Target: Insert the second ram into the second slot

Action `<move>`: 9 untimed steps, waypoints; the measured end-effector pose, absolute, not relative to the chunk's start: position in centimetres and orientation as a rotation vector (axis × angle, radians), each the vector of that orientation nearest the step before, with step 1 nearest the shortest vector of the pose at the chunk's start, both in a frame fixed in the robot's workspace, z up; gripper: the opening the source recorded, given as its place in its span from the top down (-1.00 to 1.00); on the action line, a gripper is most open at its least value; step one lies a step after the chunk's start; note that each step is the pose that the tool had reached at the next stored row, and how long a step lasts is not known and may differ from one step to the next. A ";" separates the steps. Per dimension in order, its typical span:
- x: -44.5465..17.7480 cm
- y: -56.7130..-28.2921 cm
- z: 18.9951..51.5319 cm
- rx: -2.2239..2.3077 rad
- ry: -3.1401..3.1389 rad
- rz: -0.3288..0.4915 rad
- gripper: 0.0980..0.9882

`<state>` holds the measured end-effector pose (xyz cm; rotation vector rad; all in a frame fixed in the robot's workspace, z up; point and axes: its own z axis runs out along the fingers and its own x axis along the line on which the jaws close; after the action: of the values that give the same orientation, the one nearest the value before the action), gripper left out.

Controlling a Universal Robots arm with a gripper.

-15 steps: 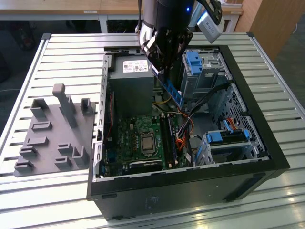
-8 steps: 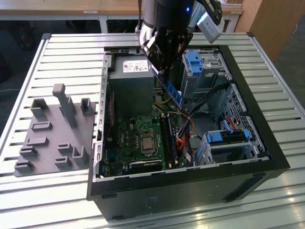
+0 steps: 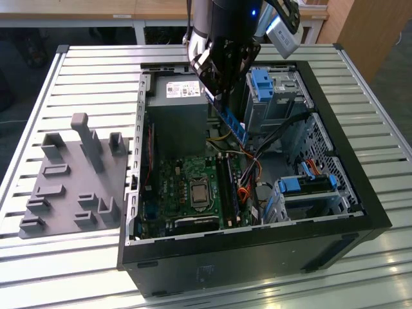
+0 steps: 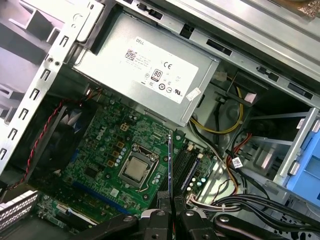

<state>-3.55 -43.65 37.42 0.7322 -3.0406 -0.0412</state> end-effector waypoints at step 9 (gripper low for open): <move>-3.5 -43.6 37.4 0.723 -3.043 -0.041 0.91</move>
<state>-3.55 -43.65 37.40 0.7232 -3.0428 -0.0409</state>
